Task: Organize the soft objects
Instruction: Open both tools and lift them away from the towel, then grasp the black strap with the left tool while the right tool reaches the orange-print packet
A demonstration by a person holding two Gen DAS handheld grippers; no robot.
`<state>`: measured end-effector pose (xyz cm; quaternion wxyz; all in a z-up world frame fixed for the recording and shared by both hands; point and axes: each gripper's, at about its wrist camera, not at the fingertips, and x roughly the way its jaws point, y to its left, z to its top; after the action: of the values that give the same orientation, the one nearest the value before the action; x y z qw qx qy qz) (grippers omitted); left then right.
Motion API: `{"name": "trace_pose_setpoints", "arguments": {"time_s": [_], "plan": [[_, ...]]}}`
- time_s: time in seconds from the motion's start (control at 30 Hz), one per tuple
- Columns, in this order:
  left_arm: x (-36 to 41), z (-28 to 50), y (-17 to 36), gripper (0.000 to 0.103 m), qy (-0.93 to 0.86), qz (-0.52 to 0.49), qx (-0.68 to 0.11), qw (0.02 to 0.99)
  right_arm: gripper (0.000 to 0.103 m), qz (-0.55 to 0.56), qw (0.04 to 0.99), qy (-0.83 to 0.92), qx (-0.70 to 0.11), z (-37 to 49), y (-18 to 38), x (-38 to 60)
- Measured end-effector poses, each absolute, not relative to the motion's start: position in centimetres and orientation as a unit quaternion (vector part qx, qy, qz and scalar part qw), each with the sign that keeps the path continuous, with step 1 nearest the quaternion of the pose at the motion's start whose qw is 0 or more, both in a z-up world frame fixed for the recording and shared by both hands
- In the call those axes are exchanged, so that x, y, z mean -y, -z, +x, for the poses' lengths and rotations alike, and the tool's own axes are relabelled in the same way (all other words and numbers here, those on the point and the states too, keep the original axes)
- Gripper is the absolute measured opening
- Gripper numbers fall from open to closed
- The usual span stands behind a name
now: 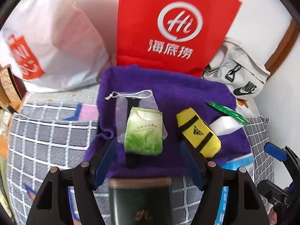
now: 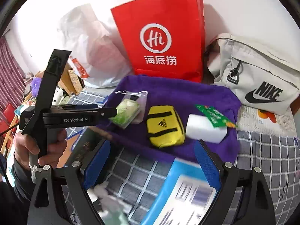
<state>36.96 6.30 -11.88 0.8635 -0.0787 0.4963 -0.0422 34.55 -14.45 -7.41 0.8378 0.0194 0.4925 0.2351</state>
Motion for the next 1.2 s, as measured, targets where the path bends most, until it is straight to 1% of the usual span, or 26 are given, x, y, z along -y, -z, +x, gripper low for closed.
{"name": "trace_pose_setpoints", "arguments": {"time_s": [0.33,0.43,0.5,0.63,0.7,0.83,0.97,1.03,1.1,1.2], "plan": [[-6.5,29.1,7.5,0.070,0.034,-0.066,-0.462,0.884,0.089,0.030,0.853,-0.223,-0.471,28.0,4.7,15.2],[-6.4,26.6,6.9,0.070,0.031,-0.062,-0.455,0.888,0.083,0.035,0.853,-0.218,-0.474,25.9,4.4,15.3],[-6.6,25.0,6.7,0.070,0.027,-0.064,-0.450,0.890,0.076,0.038,0.851,-0.219,-0.477,24.9,4.4,15.3],[-7.4,22.1,7.0,0.070,0.011,-0.066,-0.444,0.893,0.072,0.029,0.847,-0.220,-0.484,22.3,5.2,14.5],[-7.7,20.9,7.6,0.070,0.006,-0.068,-0.445,0.893,0.062,0.030,0.836,-0.227,-0.498,21.0,6.2,13.7],[-8.5,19.0,9.2,0.070,0.011,-0.081,-0.452,0.888,0.060,0.020,0.821,-0.230,-0.522,19.2,8.4,12.3],[-9.2,17.4,10.8,0.070,0.014,-0.090,-0.461,0.883,0.055,0.009,0.810,-0.233,-0.538,17.8,10.4,11.0],[-9.6,16.7,11.7,0.070,0.016,-0.094,-0.465,0.880,0.052,0.003,0.804,-0.232,-0.547,17.5,11.5,10.4],[-10.0,16.1,12.3,0.070,0.017,-0.099,-0.466,0.879,0.046,0.000,0.798,-0.232,-0.557,17.5,12.5,9.9],[-10.2,15.5,13.2,0.070,0.029,-0.097,-0.468,0.878,0.045,-0.002,0.793,-0.228,-0.564,17.7,13.6,9.4]]}}
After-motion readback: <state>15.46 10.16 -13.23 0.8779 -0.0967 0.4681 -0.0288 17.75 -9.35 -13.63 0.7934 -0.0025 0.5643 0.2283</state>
